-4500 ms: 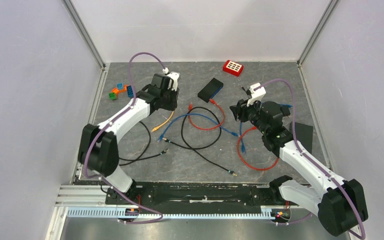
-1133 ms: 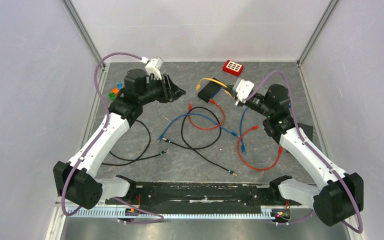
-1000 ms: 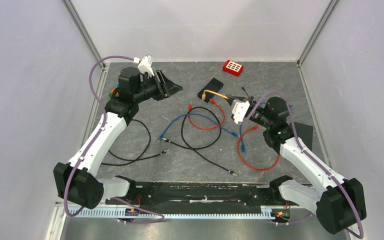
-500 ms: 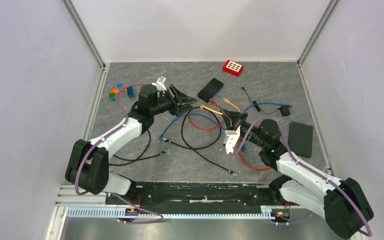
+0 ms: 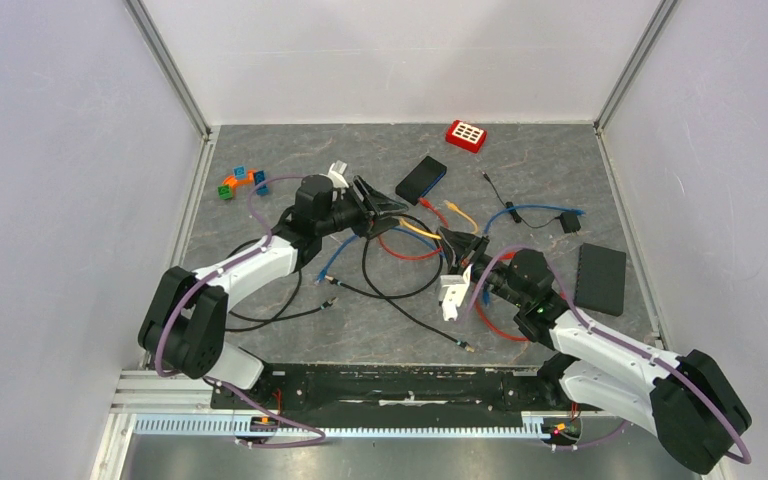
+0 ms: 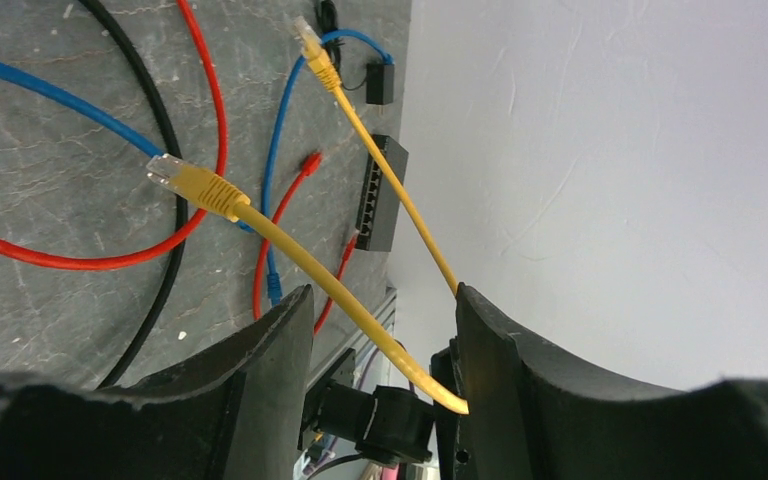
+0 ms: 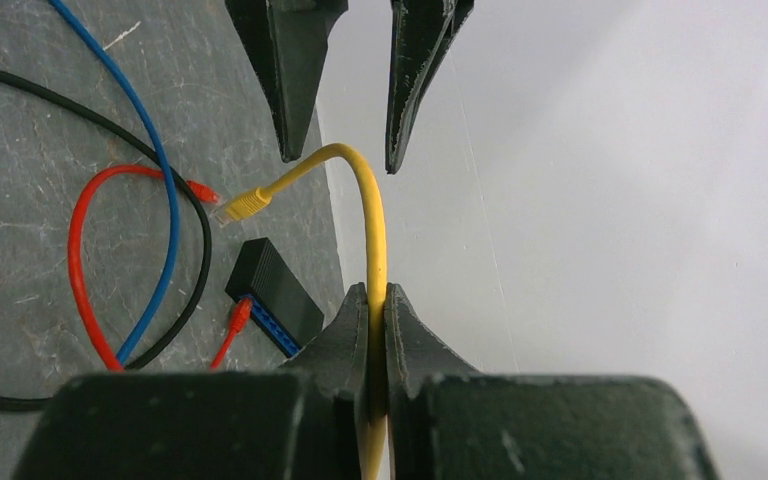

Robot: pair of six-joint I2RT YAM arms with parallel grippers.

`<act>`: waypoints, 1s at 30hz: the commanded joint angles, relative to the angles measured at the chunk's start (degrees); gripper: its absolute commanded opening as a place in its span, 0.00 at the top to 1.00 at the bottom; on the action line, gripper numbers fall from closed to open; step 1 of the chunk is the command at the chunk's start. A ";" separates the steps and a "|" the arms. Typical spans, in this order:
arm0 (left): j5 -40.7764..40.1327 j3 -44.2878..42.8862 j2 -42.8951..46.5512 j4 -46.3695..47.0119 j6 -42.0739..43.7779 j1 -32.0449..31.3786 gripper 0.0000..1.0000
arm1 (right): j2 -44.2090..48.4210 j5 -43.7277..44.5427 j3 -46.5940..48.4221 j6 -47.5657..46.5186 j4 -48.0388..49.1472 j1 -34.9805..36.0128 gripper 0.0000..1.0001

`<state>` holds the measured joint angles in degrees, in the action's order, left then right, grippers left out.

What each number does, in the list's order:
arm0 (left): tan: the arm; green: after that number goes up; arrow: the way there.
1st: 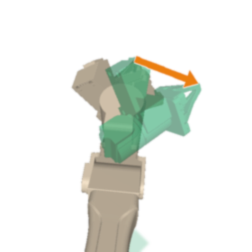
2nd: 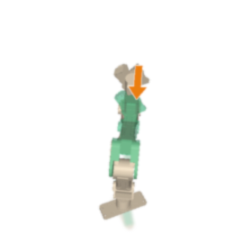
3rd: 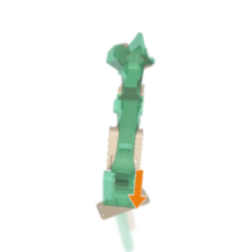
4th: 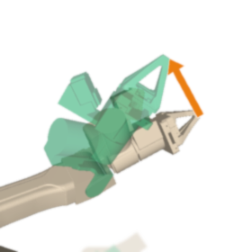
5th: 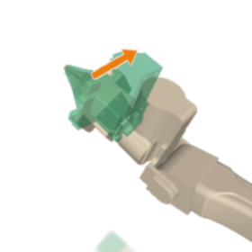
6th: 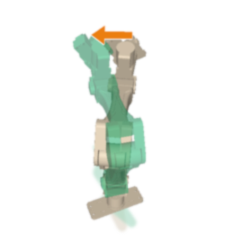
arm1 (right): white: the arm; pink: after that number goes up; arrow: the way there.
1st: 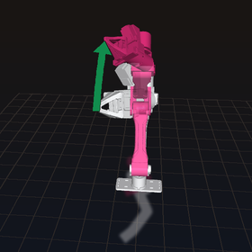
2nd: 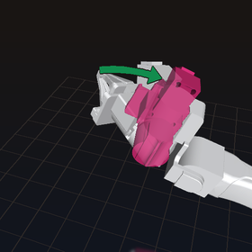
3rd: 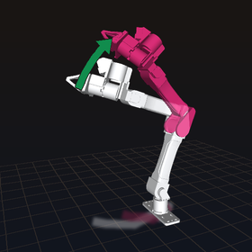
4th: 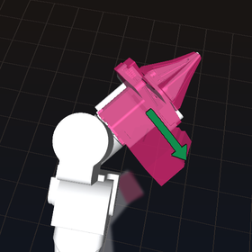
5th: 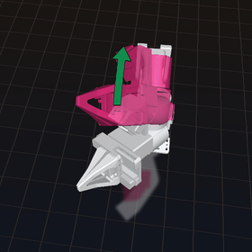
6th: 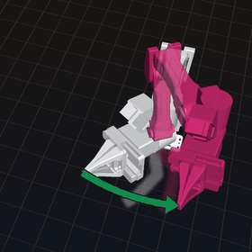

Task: Insert the plug into the switch port
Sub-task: Pick up the connector from the center of the board.

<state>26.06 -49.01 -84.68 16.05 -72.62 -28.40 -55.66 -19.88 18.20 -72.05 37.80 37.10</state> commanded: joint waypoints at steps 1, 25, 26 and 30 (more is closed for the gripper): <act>-4.06 -0.38 -0.15 -2.69 -0.08 -1.15 0.40 | 0.25 3.16 -1.08 -3.07 4.66 1.16 1.00; -5.81 3.65 -2.86 4.49 -11.35 -4.12 0.46 | 0.45 7.32 -6.61 -2.09 7.63 4.16 1.00; -5.35 3.27 -3.31 4.49 -11.67 -4.12 0.45 | 0.38 7.25 -6.61 -2.31 7.48 4.43 1.00; -6.19 2.76 -4.89 4.60 -13.70 -5.49 0.43 | -0.71 8.27 -7.25 -3.52 9.70 4.98 1.00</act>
<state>21.74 -45.54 -88.95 18.41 -82.11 -32.51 -55.77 -12.88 11.31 -73.14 42.11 41.39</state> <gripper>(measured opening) 0.553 0.032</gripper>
